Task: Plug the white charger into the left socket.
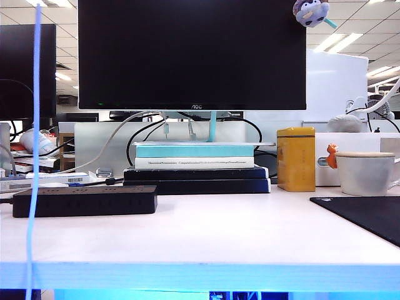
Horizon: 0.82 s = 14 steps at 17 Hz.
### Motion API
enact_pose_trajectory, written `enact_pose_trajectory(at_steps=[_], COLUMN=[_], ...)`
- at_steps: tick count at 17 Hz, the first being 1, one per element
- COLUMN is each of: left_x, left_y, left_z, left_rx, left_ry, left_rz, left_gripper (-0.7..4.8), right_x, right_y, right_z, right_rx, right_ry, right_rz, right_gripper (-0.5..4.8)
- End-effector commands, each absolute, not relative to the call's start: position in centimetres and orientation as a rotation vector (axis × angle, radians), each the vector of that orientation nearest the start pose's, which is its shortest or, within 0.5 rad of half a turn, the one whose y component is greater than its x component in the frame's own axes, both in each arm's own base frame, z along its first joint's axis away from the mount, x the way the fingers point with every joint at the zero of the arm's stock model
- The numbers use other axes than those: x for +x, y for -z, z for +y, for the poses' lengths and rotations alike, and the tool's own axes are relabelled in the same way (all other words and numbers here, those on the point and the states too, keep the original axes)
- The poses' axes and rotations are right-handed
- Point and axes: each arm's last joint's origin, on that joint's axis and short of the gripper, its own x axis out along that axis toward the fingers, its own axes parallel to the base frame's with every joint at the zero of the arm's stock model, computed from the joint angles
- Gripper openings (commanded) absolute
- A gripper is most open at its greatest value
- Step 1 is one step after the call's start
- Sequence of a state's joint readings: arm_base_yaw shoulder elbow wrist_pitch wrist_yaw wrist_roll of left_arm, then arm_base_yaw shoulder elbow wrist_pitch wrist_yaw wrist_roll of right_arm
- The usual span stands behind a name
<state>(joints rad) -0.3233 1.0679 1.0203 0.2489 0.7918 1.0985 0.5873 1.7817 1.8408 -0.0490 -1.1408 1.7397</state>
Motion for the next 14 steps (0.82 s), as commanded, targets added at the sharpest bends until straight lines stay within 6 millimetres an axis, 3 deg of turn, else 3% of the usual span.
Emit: enact_pose_trajectory(at_steps=[1,4,5,7,8,14], left_x=[20.86,20.91,20.95,20.95,20.95,20.88], left_y=[-40.17,-40.19,-40.19,-40.19,-40.19,-40.62], left_z=[-9.12,-9.09,-9.07,-9.07,-9.07,-9.03], left_rx=[0.996,0.991,0.992,0.990,0.990,0.932], left_ry=[0.879,0.861,0.848,0.848,0.848,0.838], left_rz=[-0.774,-0.759,-0.750,-0.749,-0.749,-0.754], left_gripper=[2.55,2.55,2.55,2.55,2.55,2.55], right_x=[31.30,31.48,31.50,31.44,31.43,31.60], right_y=[-44.56,-44.50,-44.50,-44.50,-44.51,-44.00], right_z=[23.72,23.47,23.37,23.35,23.35,23.15], right_rx=[1.217,1.189,1.170,1.148,1.145,1.126], right_ry=[-1.290,-1.313,-1.330,-1.353,-1.355,-1.341], right_rz=[1.402,1.385,1.383,1.388,1.386,1.389], right_gripper=[3.36,3.37,3.57,4.54,4.66,4.74])
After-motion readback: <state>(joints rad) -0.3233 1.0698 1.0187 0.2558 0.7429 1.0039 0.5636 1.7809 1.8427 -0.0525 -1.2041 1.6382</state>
